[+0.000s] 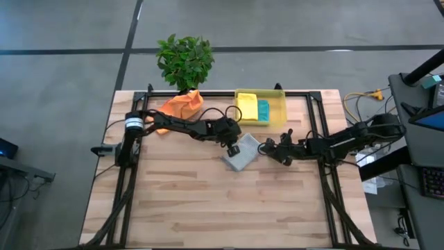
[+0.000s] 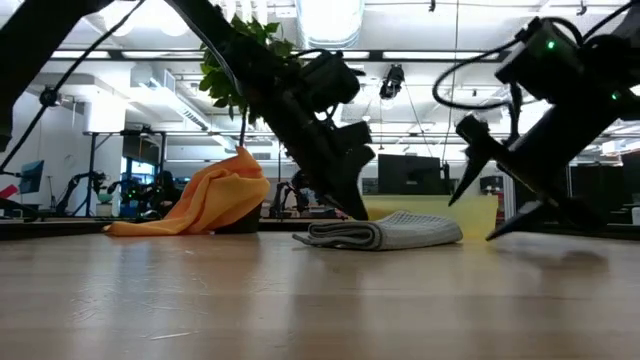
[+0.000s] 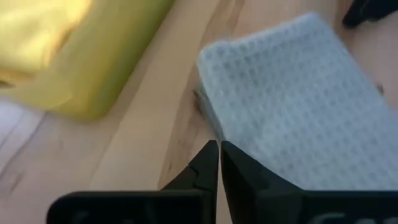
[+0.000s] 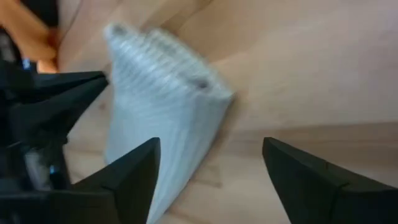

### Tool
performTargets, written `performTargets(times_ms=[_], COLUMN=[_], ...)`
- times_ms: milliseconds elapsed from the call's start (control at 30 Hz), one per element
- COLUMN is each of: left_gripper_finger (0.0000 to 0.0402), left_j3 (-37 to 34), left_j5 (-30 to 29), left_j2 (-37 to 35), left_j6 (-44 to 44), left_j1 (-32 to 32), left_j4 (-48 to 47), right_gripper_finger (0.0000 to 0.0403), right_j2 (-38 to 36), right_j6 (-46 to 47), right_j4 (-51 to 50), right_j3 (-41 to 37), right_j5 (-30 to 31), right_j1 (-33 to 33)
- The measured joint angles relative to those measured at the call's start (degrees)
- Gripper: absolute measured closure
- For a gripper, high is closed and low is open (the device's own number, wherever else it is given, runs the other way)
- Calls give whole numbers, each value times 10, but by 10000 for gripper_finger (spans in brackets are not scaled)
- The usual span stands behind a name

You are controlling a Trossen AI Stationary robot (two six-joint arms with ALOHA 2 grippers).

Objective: Fold microfiber towels
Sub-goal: Put the folded gray microfiber towel into the yellow bin

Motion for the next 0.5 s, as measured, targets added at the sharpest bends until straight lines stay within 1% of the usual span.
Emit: performTargets(times_ms=[100, 167, 233, 333, 400, 500], left_gripper_finger=[396, 396, 396, 396, 396, 396], left_j3=[0, 2, -1, 2, 2, 4], left_j5=[5, 10, 27, 30, 40, 47], left_j2=[2, 12, 14, 23, 27, 30], left_j6=[-9, -9, -10, -12, -19, -25], left_j1=[1, 1, 1, 1, 1, 1], left_j4=[-3, 13, 0, 10, 1, 3], right_gripper_finger=[113, 110, 109, 109, 112, 115], right_j2=[21, 35, 53, 77, 89, 103], right_j6=[8, 5, 1, 10, 18, 9], right_j4=[42, 69, 99, 110, 110, 108], right_j3=[-9, -13, -12, -6, 2, 13], right_j5=[-5, -17, -23, -30, -32, -40], right_j1=[-14, -24, -32, -39, -43, -52])
